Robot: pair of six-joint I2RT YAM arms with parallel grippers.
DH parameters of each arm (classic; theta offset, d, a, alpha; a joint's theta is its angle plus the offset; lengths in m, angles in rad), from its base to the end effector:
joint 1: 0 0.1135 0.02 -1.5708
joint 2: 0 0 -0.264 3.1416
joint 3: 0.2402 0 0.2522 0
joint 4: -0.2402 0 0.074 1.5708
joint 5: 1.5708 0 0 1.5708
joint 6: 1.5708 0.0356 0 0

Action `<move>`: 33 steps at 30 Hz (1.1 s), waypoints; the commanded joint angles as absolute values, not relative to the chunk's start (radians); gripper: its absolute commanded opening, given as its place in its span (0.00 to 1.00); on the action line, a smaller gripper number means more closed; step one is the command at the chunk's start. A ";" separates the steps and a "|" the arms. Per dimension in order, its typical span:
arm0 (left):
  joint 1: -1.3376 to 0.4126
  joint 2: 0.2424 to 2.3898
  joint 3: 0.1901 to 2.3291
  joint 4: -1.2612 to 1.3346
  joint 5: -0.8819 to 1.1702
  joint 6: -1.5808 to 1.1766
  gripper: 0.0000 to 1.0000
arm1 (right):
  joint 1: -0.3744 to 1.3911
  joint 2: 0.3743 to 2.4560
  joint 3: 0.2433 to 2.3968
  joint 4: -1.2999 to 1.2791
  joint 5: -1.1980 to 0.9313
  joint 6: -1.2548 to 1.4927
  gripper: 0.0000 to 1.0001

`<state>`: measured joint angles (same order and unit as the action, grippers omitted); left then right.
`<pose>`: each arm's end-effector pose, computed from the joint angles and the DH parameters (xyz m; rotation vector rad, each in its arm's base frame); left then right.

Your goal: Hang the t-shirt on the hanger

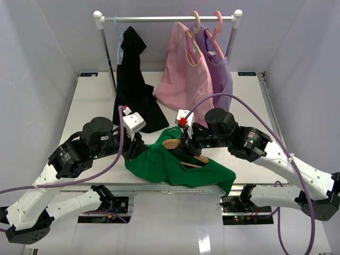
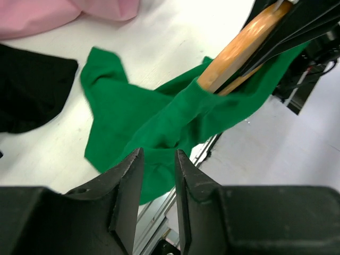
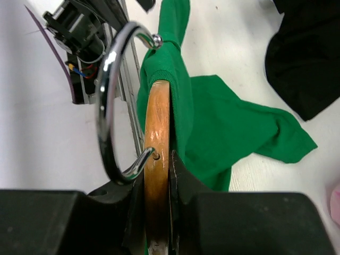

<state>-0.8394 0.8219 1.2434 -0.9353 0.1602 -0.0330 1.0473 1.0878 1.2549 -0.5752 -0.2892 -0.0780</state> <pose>0.0855 -0.1037 0.4082 0.9369 1.9392 -0.6872 0.1053 0.2027 0.4043 -1.2707 1.6440 0.8997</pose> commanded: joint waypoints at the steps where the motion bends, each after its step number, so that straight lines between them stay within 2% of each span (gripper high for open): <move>1: -0.835 0.811 1.245 -0.993 0.055 -0.060 0.45 | 1.046 1.043 1.292 -0.587 -0.238 -0.071 0.08; 2: -0.834 0.808 1.246 -0.996 0.053 -0.060 0.48 | 1.046 1.040 1.294 -0.588 -0.242 -0.070 0.08; 11: -0.836 0.772 1.238 -0.975 0.063 -0.030 0.48 | 1.046 1.057 1.369 -0.605 -0.257 -0.054 0.08; 18: -0.836 0.729 1.233 -1.011 -0.139 -0.032 0.46 | 1.045 1.065 1.533 -0.675 -0.196 -0.012 0.08; 24: -0.836 0.684 1.243 -1.041 -0.177 -0.032 0.46 | 1.046 1.031 1.560 -0.689 -0.204 -0.008 0.08; 33: -0.834 0.663 1.276 -1.082 -0.431 -0.022 0.49 | 1.046 0.982 1.600 -0.724 -0.224 0.012 0.08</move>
